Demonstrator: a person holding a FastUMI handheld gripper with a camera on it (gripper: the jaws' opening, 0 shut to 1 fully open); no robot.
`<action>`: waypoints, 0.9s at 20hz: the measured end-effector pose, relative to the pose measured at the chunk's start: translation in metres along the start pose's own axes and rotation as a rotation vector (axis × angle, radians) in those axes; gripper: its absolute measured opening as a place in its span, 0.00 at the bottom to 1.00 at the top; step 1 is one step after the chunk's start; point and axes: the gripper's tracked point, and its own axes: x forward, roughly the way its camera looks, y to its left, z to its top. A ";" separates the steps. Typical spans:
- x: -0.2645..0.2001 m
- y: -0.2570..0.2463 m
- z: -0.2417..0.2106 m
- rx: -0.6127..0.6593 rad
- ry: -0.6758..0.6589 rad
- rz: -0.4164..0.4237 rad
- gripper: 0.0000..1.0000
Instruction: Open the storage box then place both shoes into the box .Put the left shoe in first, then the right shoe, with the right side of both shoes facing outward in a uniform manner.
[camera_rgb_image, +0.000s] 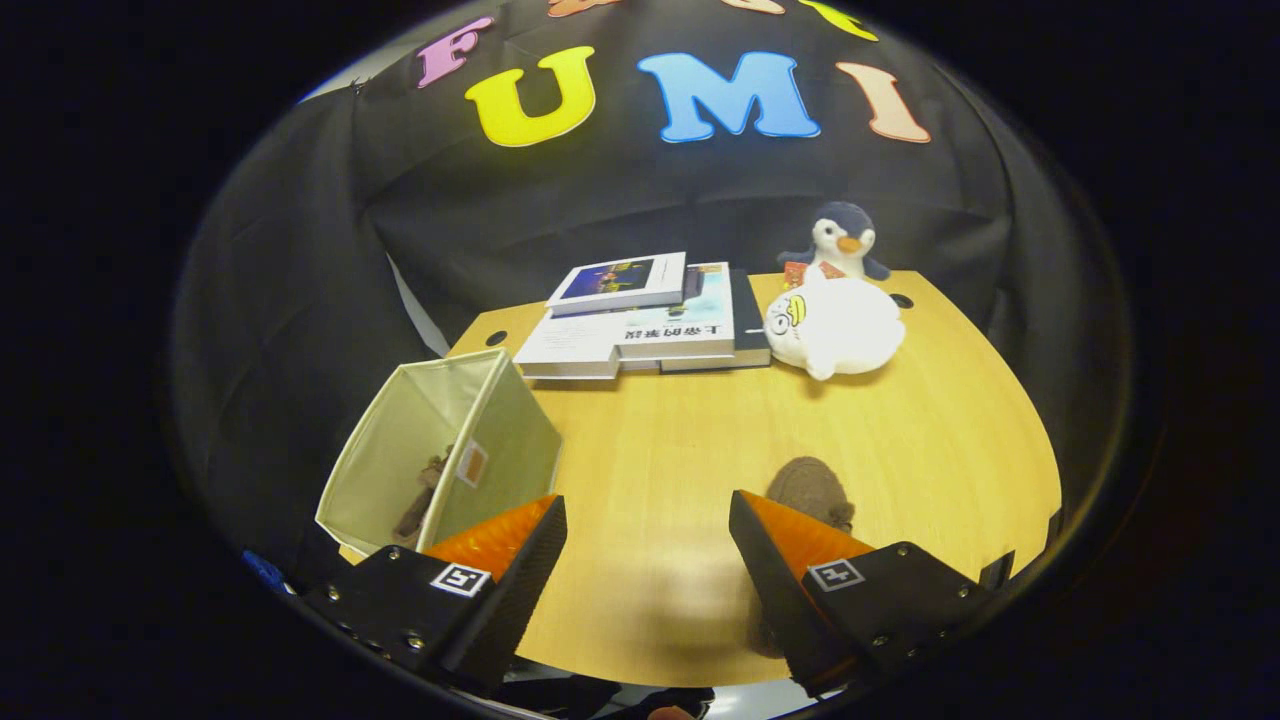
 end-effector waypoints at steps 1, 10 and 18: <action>-0.001 -0.010 0.000 0.005 -0.005 -0.013 0.99; -0.006 -0.095 -0.028 0.034 0.035 -0.134 1.00; 0.004 -0.150 -0.063 -0.012 0.106 -0.214 1.00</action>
